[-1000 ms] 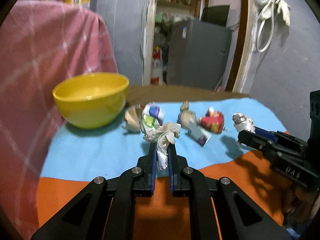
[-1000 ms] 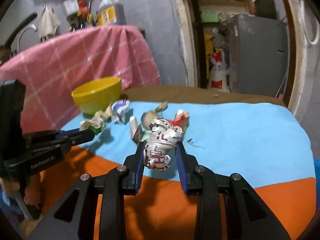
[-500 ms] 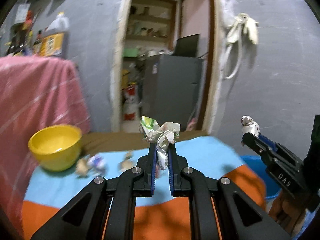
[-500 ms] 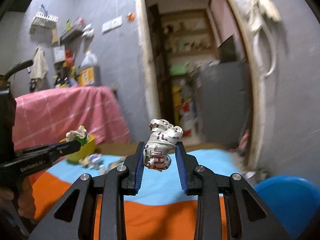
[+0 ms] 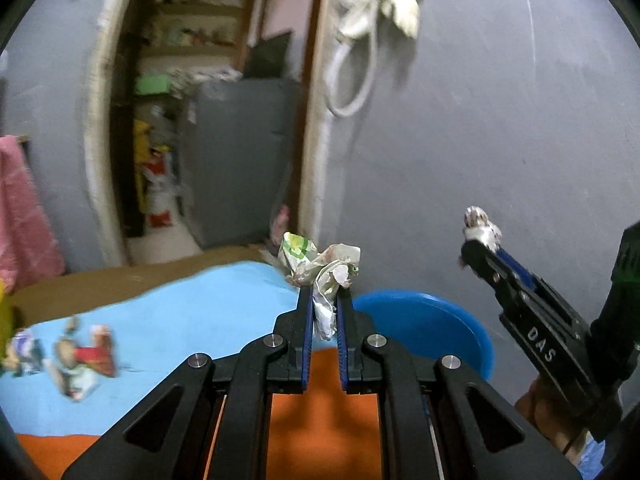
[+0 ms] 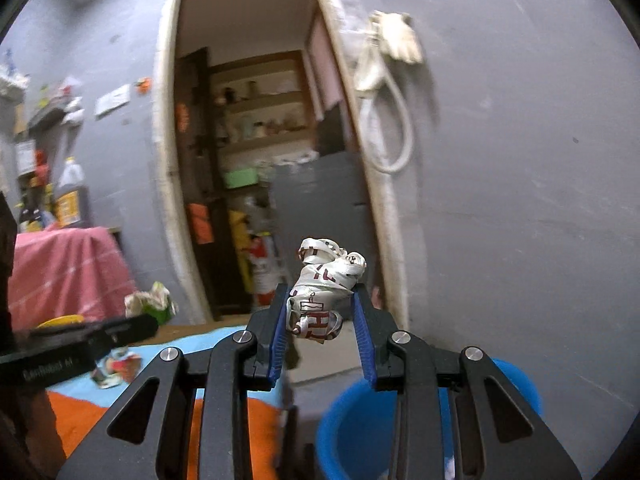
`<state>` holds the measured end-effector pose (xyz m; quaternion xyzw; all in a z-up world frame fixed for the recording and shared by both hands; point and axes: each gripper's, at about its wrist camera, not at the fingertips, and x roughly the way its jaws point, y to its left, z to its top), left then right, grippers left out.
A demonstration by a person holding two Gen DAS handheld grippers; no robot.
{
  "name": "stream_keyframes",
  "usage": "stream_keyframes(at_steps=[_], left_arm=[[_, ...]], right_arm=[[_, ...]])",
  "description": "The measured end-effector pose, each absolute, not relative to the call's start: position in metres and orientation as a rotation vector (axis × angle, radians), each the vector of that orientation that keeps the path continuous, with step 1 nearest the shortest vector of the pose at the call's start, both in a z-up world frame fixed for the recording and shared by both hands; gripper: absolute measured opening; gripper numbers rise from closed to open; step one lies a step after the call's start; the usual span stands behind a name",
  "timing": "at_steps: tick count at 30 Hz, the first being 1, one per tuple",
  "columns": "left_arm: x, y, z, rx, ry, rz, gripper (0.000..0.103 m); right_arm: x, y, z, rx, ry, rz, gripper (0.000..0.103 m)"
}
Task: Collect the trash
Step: 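Carry the paper and can over the blue bucket and open both tools, then return both tools to the trash on the blanket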
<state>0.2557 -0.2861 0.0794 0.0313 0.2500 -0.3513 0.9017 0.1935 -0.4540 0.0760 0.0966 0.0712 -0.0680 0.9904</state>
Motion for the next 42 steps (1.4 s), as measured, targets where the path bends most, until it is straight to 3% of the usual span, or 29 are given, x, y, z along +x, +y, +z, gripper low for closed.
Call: stream_keyframes(at_steps=[13,16,22,24,32,40,42], left_arm=[[0.291,-0.381,0.021,0.181,0.823,-0.809,0.009],[0.298,-0.388,0.005,0.21,0.873,-0.794,0.01],[0.297,-0.381,-0.008,0.194,0.912,-0.787,0.027],[0.296,-0.377,-0.004,0.188,0.899,-0.784,0.038],[0.297,-0.351,0.016,0.114,0.824,-0.719,0.049],[0.306,-0.308,0.046,-0.01,0.73,-0.619,0.065],[0.304,-0.293,0.055,-0.039,0.701,-0.586,0.077]], right_arm=[[0.21,-0.528,0.037,0.422,0.381,-0.25,0.031],[0.21,-0.536,0.031,0.464,0.413,-0.244,0.039],[0.21,-0.544,0.023,0.514,0.467,-0.246,0.046],[0.21,-0.545,0.024,0.523,0.467,-0.247,0.049],[0.211,-0.546,0.027,0.521,0.446,-0.262,0.055],[0.211,-0.535,0.035,0.47,0.397,-0.273,0.078],[0.211,-0.532,0.037,0.461,0.382,-0.27,0.082]])
